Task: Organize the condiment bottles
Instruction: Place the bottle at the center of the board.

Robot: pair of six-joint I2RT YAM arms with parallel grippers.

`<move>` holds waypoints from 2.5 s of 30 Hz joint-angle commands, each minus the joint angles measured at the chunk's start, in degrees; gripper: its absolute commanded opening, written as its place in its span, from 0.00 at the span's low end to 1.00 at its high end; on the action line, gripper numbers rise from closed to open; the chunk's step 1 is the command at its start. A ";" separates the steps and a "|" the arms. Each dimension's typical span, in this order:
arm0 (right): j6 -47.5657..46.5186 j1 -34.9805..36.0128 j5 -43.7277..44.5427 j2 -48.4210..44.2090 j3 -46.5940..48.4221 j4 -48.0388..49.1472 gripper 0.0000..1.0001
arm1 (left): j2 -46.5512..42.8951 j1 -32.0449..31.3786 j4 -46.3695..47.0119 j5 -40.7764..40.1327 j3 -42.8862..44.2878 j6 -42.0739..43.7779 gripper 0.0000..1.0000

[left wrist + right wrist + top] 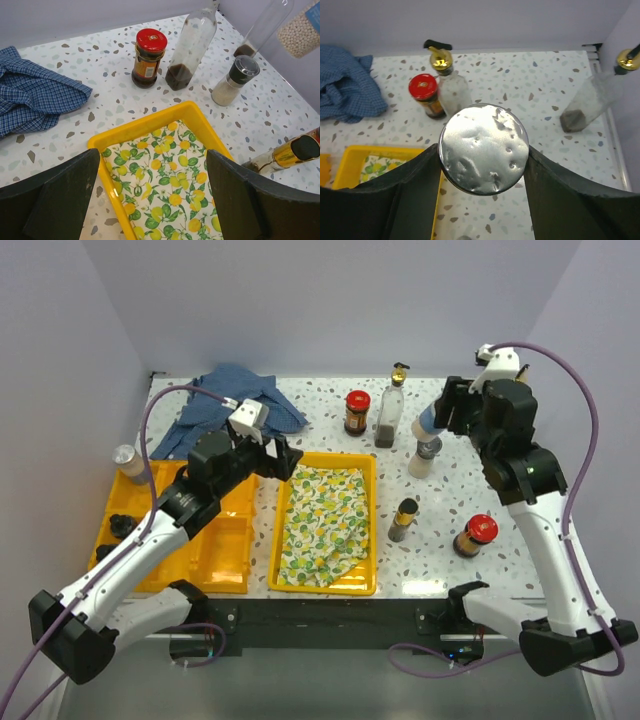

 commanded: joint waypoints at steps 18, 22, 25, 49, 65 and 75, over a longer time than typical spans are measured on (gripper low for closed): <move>-0.19 31.46 1.70 34.42 21.32 22.17 0.19 | -27.36 1.07 11.58 -26.87 -10.50 0.96 0.93; -2.72 34.18 1.43 45.06 31.07 23.23 0.19 | -30.35 2.56 12.37 -28.72 -11.73 -0.17 0.93; -4.48 35.07 1.96 53.06 38.37 23.41 0.19 | -31.14 3.18 12.11 -29.33 -12.00 -0.79 0.93; -8.89 36.30 8.03 65.82 33.03 32.90 0.28 | -30.71 3.26 11.85 -31.62 -12.00 -0.71 0.93; -2.21 36.30 9.87 63.45 27.41 32.72 0.87 | -29.48 3.27 11.67 -31.71 -12.00 -0.53 0.93; 10.09 36.30 6.97 47.99 20.47 27.99 0.99 | -25.00 3.27 9.30 -33.46 -10.24 0.17 0.93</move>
